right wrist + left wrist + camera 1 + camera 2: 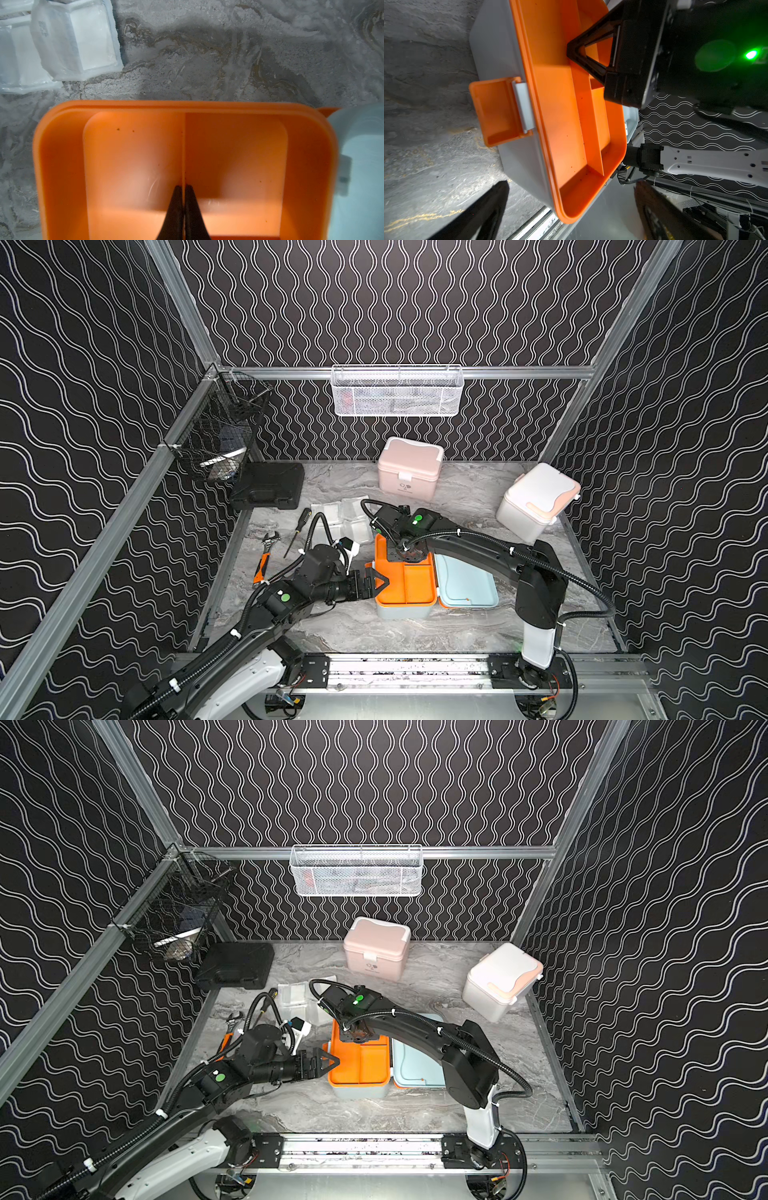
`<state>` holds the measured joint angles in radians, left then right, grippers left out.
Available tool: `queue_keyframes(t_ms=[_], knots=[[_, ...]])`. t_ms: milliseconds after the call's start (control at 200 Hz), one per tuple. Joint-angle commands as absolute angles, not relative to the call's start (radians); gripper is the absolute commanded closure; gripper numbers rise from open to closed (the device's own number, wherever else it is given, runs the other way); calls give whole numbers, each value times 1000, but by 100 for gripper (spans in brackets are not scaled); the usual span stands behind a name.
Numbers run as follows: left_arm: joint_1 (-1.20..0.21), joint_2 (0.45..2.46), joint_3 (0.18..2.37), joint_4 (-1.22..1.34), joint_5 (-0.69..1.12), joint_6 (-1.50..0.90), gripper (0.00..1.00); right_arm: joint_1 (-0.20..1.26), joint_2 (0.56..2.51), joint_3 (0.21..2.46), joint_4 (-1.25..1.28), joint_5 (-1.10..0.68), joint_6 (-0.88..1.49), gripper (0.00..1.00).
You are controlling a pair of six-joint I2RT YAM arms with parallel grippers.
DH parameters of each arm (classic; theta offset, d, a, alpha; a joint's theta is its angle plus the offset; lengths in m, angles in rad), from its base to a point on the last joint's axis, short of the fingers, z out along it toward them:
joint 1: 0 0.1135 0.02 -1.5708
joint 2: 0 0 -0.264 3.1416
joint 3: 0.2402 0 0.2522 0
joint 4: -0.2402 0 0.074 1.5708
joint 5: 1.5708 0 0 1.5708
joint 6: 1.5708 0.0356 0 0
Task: Open first aid kits and take out gauze
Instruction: Pick up the compartment layer from the first aid kit.
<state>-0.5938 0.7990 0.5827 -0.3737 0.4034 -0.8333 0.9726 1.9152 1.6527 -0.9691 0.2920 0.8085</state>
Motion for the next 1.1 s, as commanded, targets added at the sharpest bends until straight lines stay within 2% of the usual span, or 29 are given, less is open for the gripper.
queue_keyframes(t_ms=[0,225,781,906,1096], knots=[[-630,816,590,-313,335,-849,1,973,1910,1663,-1013,308,838,100],[-676,808,597,-317,279,-851,1,974,1871,1659,-987,309,820,100],[-681,704,619,-418,213,-868,1,974,1789,1662,-972,315,762,100],[-681,670,659,-448,197,-848,1,974,1719,1645,-946,314,717,100],[-681,658,722,-473,179,-817,1,973,1551,1528,-772,274,617,100]])
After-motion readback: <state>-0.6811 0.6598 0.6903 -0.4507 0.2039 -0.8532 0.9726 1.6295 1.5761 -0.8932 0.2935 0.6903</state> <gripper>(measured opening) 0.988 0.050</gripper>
